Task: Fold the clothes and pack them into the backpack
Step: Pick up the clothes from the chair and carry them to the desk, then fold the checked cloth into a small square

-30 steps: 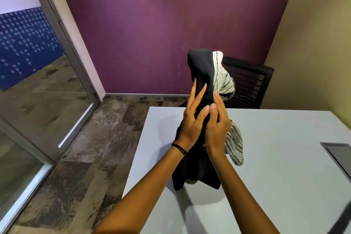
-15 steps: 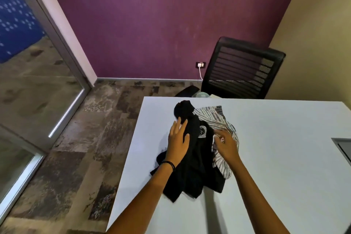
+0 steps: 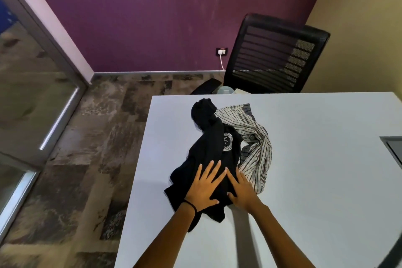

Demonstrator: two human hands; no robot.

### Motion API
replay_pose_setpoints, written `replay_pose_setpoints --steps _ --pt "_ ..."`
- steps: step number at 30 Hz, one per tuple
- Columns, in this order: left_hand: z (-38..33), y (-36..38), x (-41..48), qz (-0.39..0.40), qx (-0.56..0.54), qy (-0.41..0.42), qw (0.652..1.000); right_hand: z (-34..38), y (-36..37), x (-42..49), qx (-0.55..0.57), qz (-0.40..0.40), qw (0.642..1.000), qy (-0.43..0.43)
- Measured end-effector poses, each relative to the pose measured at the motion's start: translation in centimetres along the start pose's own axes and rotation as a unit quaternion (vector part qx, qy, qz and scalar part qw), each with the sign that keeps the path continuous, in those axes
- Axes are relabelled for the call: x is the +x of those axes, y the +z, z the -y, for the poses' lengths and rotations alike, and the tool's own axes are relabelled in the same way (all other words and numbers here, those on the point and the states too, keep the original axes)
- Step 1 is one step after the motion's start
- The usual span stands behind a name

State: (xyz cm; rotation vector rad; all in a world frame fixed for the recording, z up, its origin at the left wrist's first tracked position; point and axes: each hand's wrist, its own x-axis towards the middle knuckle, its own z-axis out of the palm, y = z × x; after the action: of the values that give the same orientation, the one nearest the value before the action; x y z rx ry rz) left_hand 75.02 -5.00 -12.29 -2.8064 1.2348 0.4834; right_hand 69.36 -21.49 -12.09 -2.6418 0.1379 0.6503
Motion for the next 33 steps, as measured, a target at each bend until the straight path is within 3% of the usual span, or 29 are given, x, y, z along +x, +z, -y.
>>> replay_pose_setpoints --steps 18,21,24,26,29,33 --pt "4.6 0.5 3.3 -0.019 0.017 0.034 0.999 -0.3 -0.3 5.0 0.028 0.013 0.999 -0.023" --pt "5.6 0.5 3.8 -0.021 0.027 0.043 0.999 -0.3 -2.4 5.1 0.007 -0.107 0.994 -0.035" --pt "6.5 0.2 4.3 -0.031 0.045 0.047 0.997 -0.6 -3.4 4.6 0.046 -0.261 0.964 -0.009" --pt "6.9 -0.1 4.5 -0.033 0.053 0.042 0.997 -1.1 -3.5 4.4 0.077 -0.317 0.945 -0.012" --pt "7.5 -0.6 4.7 -0.033 0.065 0.031 0.997 -2.1 -3.6 4.8 0.092 -0.358 0.929 0.021" --pt "8.3 -1.1 4.8 -0.029 0.058 0.019 0.998 -2.4 -3.7 5.4 0.136 -0.327 0.933 0.062"
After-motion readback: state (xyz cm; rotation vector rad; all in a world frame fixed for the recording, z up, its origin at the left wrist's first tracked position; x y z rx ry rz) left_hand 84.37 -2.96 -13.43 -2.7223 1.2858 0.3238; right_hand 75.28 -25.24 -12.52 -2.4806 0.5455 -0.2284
